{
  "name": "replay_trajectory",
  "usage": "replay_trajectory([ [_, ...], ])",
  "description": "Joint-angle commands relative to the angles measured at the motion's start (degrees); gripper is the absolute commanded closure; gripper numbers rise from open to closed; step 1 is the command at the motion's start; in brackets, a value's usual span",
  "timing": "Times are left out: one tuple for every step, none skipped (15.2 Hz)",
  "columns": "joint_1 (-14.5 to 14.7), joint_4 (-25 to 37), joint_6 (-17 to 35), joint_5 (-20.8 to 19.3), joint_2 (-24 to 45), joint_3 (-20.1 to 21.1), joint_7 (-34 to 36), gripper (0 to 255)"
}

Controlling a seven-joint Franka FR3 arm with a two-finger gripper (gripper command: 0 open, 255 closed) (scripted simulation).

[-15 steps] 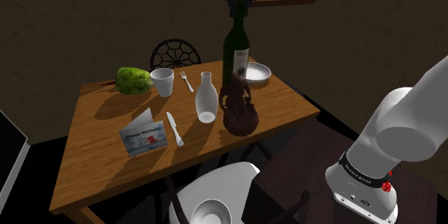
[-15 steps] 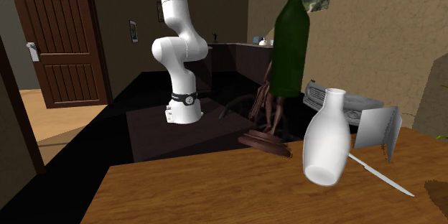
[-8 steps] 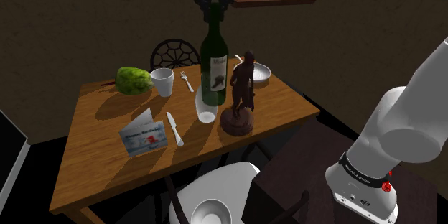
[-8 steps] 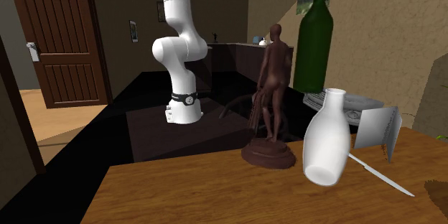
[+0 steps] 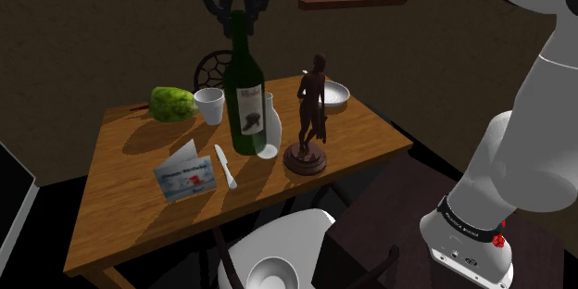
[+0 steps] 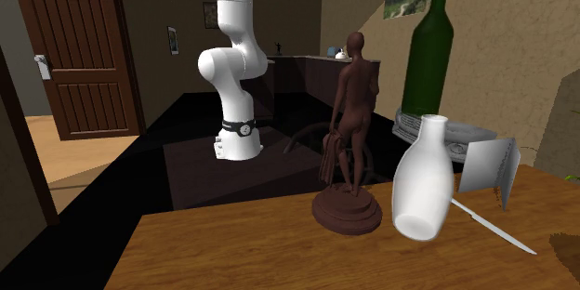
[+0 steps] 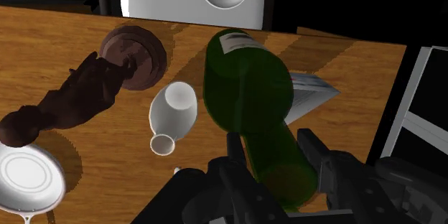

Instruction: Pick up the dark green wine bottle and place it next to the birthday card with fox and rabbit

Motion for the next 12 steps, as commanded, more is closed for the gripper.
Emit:
replay_trajectory([
  [0.2, -1.1, 1.2, -0.1, 0.1, 0.1, 0.6, 255],
  [0.1, -2.4, 2.2, 0.1, -0.3, 0.1, 0.5, 255],
  [0.0, -3.7, 3.1, 0.3, -0.7, 0.0, 0.5, 255],
  [-0.1, -4.9, 4.0, 0.4, -1.0, 0.0, 0.4, 255],
  [-0.2, -6.2, 4.9, 0.6, -1.4, -0.1, 0.4, 255],
  [-0.3, -7.3, 5.8, 0.7, -1.7, -0.1, 0.4, 255],
  [-0.4, -8.5, 6.7, 0.8, -2.0, -0.1, 0.4, 255],
  [-0.5, -9.6, 7.6, 0.9, -2.3, -0.2, 0.3, 255],
  [-0.6, -10.7, 8.4, 1.0, -2.5, -0.2, 0.3, 255],
  [-0.6, -11.7, 9.3, 1.1, -2.7, -0.3, 0.3, 255],
  [-0.7, -12.8, 10.1, 1.2, -3.0, -0.3, 0.3, 255],
  [-0.7, -13.8, 10.9, 1.3, -3.2, -0.3, 0.3, 255],
])
